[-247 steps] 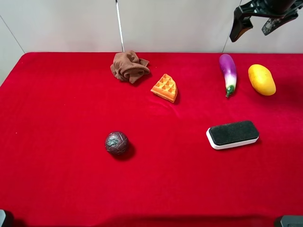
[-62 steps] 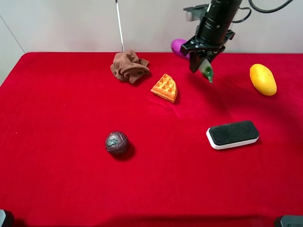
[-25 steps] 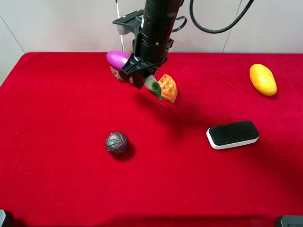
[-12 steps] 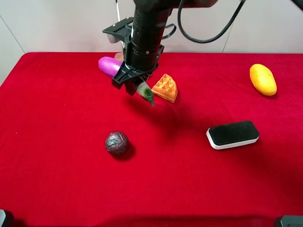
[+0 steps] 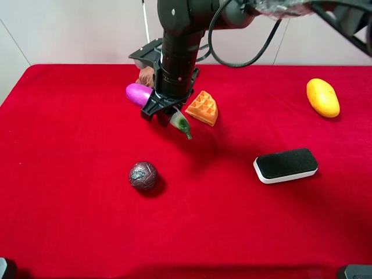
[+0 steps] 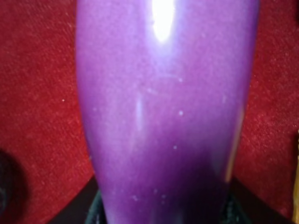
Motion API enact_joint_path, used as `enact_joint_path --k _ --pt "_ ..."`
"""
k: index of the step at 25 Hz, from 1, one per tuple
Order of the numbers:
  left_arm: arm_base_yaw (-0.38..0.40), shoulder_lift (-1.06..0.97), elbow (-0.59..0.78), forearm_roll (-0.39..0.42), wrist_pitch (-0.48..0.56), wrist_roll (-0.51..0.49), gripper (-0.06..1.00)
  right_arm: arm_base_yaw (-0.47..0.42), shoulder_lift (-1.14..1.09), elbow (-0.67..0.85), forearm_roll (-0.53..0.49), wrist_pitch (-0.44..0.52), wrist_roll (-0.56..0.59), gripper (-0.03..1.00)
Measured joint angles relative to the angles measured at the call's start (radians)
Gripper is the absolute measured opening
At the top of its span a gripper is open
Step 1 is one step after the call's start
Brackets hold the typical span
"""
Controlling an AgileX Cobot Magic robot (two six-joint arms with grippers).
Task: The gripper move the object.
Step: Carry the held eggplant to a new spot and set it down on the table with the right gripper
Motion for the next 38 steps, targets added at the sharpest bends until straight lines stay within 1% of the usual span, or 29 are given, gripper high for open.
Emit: enact_joint_path --k 8,25,38 --pt "0.0 0.0 0.0 0.001 0.0 0.0 0.98 0.0 0.042 0.0 -0.004 -0.013 0.0 0.32" --pt "0.0 0.0 0.0 0.001 0.0 0.0 0.98 0.0 0.094 -0.001 -0.024 0.047 -0.003 0.32" --pt "0.0 0.0 0.0 0.001 0.0 0.0 0.98 0.0 0.11 -0.001 -0.035 0.053 -0.003 0.32"
